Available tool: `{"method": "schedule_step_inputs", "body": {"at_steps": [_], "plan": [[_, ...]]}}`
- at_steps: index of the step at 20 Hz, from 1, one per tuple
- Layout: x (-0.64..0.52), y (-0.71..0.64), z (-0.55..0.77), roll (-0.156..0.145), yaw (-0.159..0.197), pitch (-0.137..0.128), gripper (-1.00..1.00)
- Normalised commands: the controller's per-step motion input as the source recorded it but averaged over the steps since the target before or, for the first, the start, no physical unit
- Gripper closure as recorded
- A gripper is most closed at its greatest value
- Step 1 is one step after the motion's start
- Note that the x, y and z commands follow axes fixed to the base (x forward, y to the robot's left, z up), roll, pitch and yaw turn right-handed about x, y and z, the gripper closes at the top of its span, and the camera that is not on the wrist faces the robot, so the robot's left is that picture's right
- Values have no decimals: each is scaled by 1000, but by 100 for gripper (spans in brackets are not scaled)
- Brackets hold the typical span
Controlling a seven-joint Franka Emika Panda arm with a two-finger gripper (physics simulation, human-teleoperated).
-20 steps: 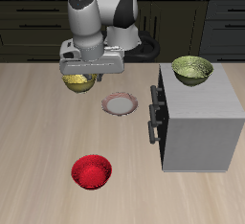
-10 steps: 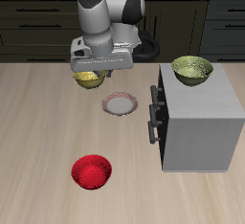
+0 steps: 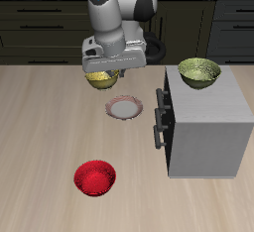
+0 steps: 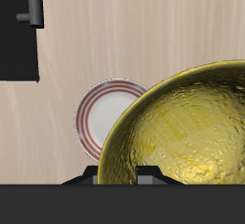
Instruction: Place the yellow bowl on the plate
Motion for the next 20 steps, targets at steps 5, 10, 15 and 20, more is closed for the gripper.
{"method": "schedule_step_inputs", "body": {"at_steps": [5,10,15,20], "plan": [[177,125,105,33,17,-19,100],[142,75,18,28,7,-9,100],[76,62,-47,8,-12,6,100],[99,-38,-202,-15,-3,29,100]]}}
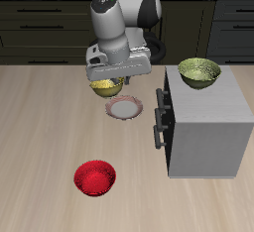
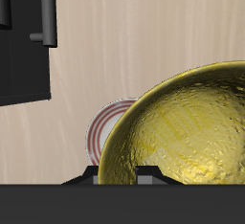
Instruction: Place the yellow bowl on the plate
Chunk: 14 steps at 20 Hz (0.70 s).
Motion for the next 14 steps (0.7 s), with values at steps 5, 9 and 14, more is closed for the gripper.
{"method": "schedule_step_inputs", "body": {"at_steps": [5,9,14], "plan": [[-42,126,-293,18,-39,59,100],[-110,236,-222,55,-52,50,100],[-111,163,-211,21,-11,19,100]]}}
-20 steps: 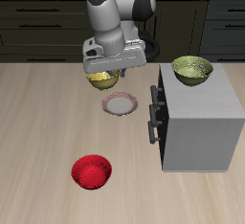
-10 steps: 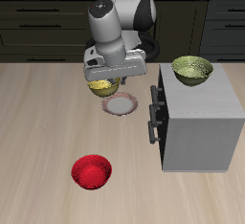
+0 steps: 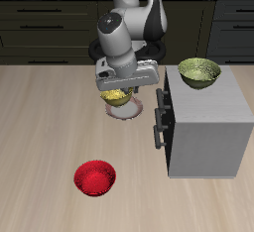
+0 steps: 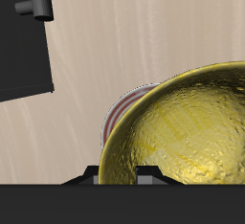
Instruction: Place the yellow bowl on the plate
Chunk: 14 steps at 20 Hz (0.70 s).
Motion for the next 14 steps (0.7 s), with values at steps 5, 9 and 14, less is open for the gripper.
{"method": "schedule_step_inputs", "body": {"at_steps": [5,9,14], "plan": [[26,-92,-140,-45,42,-9,100],[-56,18,-191,3,-10,40,100],[-40,102,-133,20,4,41,100]]}}
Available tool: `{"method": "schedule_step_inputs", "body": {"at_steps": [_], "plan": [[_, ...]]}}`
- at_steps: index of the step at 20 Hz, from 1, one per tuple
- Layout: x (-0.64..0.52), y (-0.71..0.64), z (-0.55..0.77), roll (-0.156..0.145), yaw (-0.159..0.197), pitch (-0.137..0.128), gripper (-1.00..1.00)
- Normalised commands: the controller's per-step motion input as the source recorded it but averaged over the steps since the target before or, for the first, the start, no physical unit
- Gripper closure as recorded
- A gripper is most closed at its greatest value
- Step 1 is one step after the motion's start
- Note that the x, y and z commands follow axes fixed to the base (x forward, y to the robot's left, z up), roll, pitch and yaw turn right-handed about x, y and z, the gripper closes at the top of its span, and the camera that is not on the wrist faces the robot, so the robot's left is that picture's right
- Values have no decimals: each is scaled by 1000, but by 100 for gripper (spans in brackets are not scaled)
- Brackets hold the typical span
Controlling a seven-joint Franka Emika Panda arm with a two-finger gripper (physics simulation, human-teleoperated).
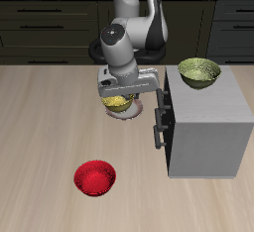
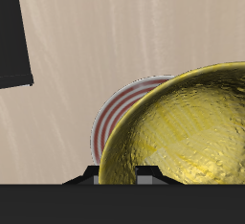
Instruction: Place the yellow bowl on the plate
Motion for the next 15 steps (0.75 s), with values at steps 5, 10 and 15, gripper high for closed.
{"method": "schedule_step_inputs", "body": {"at_steps": [5,10,15], "plan": [[-43,45,14,37,-17,19,-100],[14,0,18,3,12,2,-100],[4,0,24,-5,8,-1,-100]]}}
